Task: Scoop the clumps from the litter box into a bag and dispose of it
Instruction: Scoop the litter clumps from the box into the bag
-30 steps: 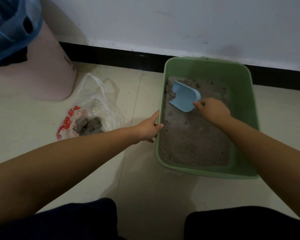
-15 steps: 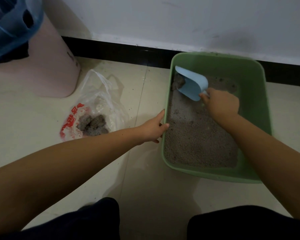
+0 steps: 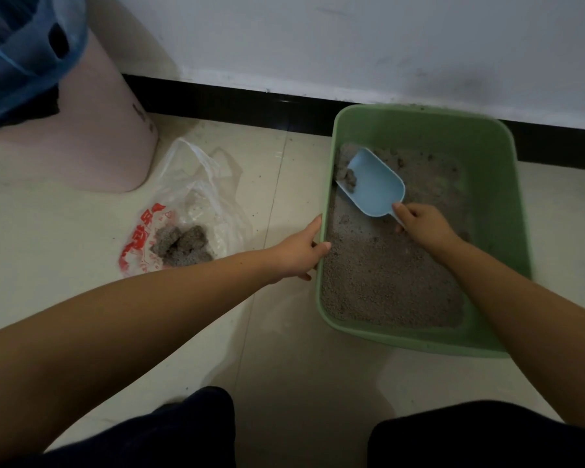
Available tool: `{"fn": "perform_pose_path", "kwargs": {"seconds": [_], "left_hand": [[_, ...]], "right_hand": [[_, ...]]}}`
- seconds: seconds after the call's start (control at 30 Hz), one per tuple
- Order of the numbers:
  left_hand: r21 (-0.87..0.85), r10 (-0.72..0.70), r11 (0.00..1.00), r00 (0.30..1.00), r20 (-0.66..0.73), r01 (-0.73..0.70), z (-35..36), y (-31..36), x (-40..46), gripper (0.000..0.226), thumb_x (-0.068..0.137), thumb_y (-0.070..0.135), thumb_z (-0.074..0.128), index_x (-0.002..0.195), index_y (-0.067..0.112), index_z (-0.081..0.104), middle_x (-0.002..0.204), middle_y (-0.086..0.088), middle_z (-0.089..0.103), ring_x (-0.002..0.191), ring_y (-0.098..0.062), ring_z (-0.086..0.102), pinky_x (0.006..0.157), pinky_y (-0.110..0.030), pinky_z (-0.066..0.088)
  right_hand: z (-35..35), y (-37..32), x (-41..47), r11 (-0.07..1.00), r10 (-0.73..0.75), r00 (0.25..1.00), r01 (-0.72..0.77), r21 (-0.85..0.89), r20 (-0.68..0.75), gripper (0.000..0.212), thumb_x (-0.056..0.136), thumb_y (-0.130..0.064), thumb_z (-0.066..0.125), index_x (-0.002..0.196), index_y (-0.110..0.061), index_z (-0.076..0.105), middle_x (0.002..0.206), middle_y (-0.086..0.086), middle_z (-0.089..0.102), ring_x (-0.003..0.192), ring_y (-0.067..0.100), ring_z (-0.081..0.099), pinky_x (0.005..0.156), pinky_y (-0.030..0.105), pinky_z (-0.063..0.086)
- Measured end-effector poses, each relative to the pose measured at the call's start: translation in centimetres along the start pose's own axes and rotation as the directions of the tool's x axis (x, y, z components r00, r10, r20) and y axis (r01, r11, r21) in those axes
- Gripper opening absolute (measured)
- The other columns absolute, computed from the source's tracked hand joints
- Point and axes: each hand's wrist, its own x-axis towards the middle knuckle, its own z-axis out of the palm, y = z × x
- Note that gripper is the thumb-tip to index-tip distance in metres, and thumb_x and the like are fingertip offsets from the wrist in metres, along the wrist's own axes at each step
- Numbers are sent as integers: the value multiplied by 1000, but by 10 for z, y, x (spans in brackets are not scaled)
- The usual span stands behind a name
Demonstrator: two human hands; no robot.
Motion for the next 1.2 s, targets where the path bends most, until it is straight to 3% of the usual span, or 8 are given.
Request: {"fn": "perform_pose_path", "kwargs": {"seconds": [0.13, 0.27, 0.43, 0.73, 0.87, 1.03, 1.2], "left_hand": [[1, -12, 1000, 1000, 8, 12, 0, 1, 0, 63, 101, 29, 37, 150, 36, -3, 140, -16, 44, 111, -29, 56, 90, -42, 53], [7, -15, 1000, 1000, 3, 15, -1, 1, 1, 63, 101, 28, 37, 150, 36, -3, 139, -16, 44, 112, -28, 55, 90, -41, 53], [0, -6, 1000, 1000, 9, 6, 0, -1, 2, 62, 101, 28, 36, 149, 37, -2, 140, -16, 43, 114, -29, 54, 91, -42, 53], [-20, 3, 1000, 1000, 18, -3, 0, -4, 5, 63, 101, 29, 36, 149, 36, -5, 143, -15, 41, 113, -27, 53, 89, -38, 54], [-22, 12, 1000, 1000, 16, -12, 0, -4, 5, 63, 101, 28, 36, 149, 36, -5, 143, -16, 40, 115, -29, 53, 89, -39, 54], [12, 28, 1000, 1000, 4, -29, 0, -4, 6, 64, 101, 28, 37, 150, 35, -5, 144, -16, 40, 107, -25, 54, 88, -41, 54], [137, 88, 987, 996, -27, -83, 0, -5, 8, 62, 101, 27, 36, 151, 26, -3, 142, -18, 41, 97, -25, 56, 81, -39, 55]], "right_hand": [[8, -17, 13, 987, 95, 995, -92, 134, -16, 49, 99, -39, 39, 99, 3, 65, 75, 7, 58, 60, 16, 46, 67, 33, 40], [8, -21, 21, 986, 107, 994, -103, 134, -27, 46, 100, -39, 38, 101, -1, 65, 85, 11, 60, 61, 15, 47, 69, 32, 40], [23, -11, 15, 956, 110, 993, -97, 277, -31, 39, 100, -39, 37, 86, -10, 59, 72, 1, 54, 62, 14, 47, 57, 25, 38], [22, 0, -8, 926, 68, 996, -39, 375, -64, 39, 100, -38, 37, 90, -7, 58, 67, 2, 50, 57, 12, 43, 54, 23, 37], [15, -7, -10, 899, 109, 991, -63, 433, -82, 40, 98, -41, 41, 72, -15, 56, 63, 3, 48, 53, 12, 41, 51, 23, 35], [10, -3, -20, 900, 119, 991, -85, 427, -55, 39, 97, -42, 43, 72, -15, 56, 62, 3, 47, 53, 14, 38, 51, 25, 32], [-9, -1, -39, 953, 42, 998, -24, 301, -52, 41, 96, -43, 44, 76, -9, 56, 61, 5, 48, 51, 14, 40, 49, 22, 34]]}}
